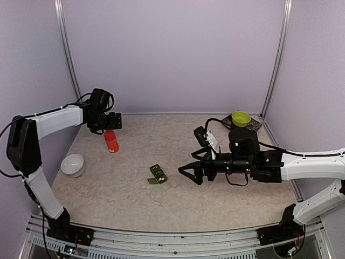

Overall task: Sort the pills into containers
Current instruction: Move the pill container to the center of the board.

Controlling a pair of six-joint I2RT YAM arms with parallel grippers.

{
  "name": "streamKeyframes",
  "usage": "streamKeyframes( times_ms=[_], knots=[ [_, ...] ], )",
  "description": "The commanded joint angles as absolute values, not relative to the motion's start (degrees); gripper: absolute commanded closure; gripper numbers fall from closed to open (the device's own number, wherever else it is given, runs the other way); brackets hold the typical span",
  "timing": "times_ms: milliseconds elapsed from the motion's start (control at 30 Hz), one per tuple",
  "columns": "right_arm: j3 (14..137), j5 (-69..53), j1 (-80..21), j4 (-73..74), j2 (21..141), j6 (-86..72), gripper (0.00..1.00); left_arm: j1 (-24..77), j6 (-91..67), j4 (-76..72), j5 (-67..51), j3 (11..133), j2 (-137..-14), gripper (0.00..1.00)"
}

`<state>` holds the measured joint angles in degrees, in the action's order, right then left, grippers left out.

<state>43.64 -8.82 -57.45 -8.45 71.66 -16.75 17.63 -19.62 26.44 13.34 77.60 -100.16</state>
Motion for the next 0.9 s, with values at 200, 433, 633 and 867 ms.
streamKeyframes(
  times_ms=[200,433,633,867],
  knots=[
    [49.6,-12.1,-51.8,-5.7,77.6,-18.8,0.07,32.5,-31.0,19.5,5.2,59.6,-81.1,0.02],
    [55.4,-11.9,-47.4,-1.9,86.6,-16.7,0.37,43.5,-39.7,13.5,8.2,47.0,-78.1,0.08],
    [62.1,-12.3,-47.2,0.4,97.9,-14.9,0.52,47.4,-43.8,11.3,10.1,43.1,-78.7,0.14],
    [66.6,-13.1,-47.3,1.8,107.2,-14.1,0.52,46.0,-42.5,12.5,13.0,45.9,-84.9,0.26]
  ],
)
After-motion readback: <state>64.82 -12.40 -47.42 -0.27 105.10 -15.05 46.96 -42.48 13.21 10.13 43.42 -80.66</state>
